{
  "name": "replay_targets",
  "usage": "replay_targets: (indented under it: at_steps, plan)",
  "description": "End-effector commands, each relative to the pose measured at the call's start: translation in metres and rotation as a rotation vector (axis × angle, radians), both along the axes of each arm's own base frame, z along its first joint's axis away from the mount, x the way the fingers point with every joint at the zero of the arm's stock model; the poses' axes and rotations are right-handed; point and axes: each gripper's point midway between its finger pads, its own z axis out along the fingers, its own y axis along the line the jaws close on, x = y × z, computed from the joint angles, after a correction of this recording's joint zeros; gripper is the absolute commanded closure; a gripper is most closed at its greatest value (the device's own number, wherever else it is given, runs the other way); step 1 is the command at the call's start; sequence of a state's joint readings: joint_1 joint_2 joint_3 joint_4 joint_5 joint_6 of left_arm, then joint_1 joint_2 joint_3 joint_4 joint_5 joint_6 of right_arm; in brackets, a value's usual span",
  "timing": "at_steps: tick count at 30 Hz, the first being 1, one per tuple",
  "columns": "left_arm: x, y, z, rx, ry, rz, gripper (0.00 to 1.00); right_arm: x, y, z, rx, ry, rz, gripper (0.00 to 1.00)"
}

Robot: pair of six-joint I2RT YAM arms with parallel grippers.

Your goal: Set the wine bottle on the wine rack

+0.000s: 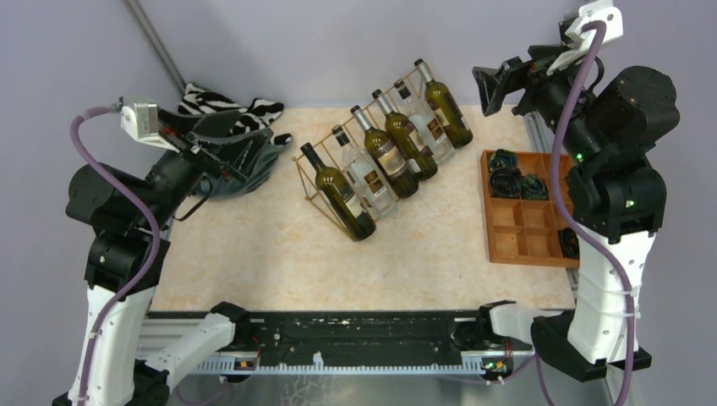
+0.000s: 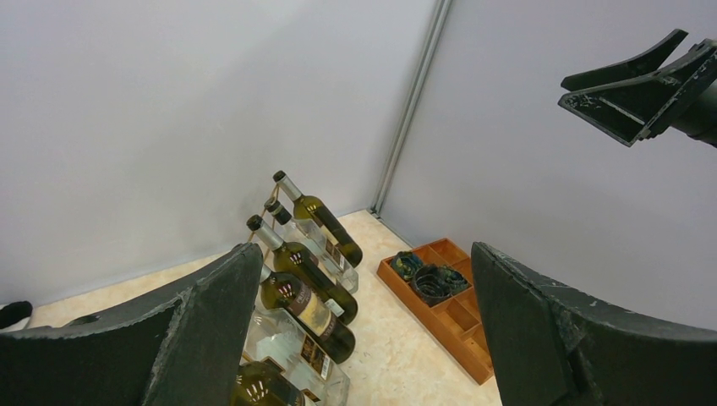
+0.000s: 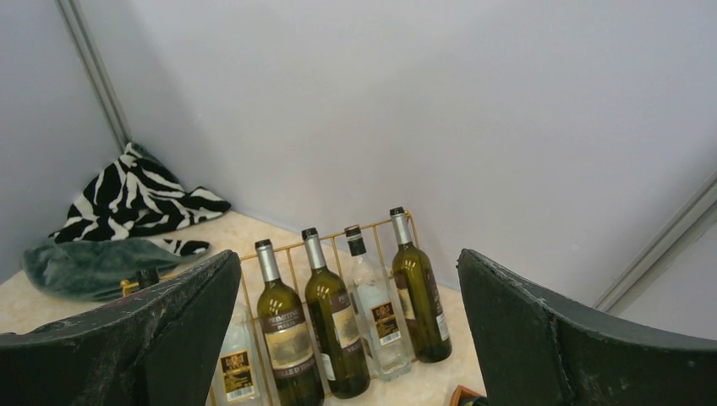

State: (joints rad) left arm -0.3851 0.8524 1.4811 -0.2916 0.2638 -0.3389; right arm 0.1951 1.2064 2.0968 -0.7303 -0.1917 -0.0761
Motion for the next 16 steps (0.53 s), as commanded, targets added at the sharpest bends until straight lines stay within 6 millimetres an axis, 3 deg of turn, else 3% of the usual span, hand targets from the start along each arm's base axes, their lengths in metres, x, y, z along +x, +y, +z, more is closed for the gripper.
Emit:
replay_targets:
  at_steps: [1, 16]
  plan:
    - [-0.0051, 0.0007, 0.0087, -0.002, -0.035, -0.009, 0.02, -0.0098, -0.0041, 0.0142, 0.002, -0.053, -0.013, 0.01]
    - [-0.0004, -0.0040, 0.0010, 0.006, -0.017, -0.025, 0.01, -0.0071, -0.0033, 0.0132, -0.006, -0.058, -0.010, 0.01]
